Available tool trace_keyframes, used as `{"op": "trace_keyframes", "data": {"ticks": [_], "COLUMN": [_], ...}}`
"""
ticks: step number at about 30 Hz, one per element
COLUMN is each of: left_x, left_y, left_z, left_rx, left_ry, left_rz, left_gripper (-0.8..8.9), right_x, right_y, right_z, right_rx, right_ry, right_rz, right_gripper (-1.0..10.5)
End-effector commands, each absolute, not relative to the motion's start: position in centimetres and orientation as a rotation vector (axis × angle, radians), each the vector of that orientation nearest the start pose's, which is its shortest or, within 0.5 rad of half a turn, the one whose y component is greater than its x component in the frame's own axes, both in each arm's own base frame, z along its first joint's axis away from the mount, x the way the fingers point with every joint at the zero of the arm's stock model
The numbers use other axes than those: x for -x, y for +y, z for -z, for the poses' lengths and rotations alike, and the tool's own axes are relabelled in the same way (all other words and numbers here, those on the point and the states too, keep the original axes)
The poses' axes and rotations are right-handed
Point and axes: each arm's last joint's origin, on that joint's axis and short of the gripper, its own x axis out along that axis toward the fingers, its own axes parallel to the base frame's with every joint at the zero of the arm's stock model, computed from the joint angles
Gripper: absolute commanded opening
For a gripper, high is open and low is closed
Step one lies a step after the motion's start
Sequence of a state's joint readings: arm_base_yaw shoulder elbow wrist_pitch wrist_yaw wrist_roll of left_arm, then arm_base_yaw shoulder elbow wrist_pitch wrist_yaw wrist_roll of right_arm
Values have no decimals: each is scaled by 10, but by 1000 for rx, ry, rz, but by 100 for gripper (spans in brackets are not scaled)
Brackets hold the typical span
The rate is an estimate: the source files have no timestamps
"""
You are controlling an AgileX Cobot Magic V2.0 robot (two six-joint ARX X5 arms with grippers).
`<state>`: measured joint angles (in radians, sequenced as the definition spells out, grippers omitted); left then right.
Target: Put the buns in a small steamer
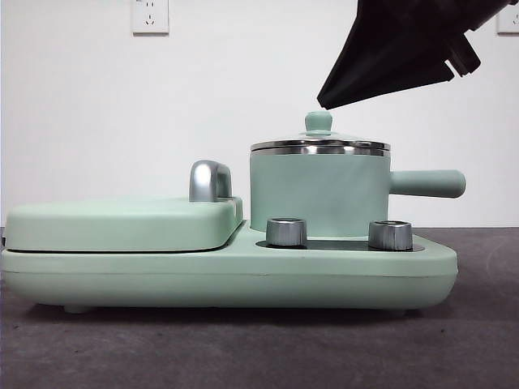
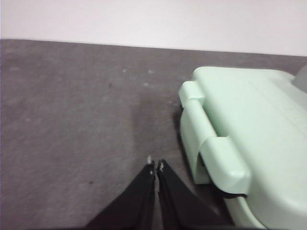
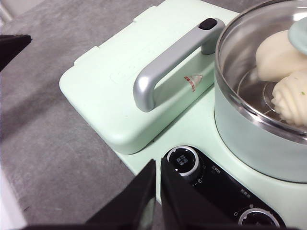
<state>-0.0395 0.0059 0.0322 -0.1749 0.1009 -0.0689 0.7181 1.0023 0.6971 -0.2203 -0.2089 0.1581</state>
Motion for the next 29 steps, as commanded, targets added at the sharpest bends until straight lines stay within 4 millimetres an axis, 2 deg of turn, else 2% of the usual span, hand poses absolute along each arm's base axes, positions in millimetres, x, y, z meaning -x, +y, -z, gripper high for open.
{"op": "trace_keyframes", "data": {"ticks": [1,21,23,25,29], "left_x": [-95,-95,-95,-95,-95], "left_y": [-8,-8,-8,-8,-8], "left_z": [-150,-150,-150,-150,-150], "left_rx": [60,42,42,42,42], "left_ry": [175,173,173,173,173], "left_rz": [172,172,172,172,172], "left_gripper": [10,10,11,10,10], "right_x": [-157,-156,-156,-155,-149], "right_y": [147,147,142,133,99], "right_z": [-267,-268,-270,-270,-253], "right_rx": [-16,1,92,111,79], "right_ry": [576,565,508,468,371], "right_rz": [-870,-875,-851,-786,-648], "right_gripper": [14,14,14,14,14]}}
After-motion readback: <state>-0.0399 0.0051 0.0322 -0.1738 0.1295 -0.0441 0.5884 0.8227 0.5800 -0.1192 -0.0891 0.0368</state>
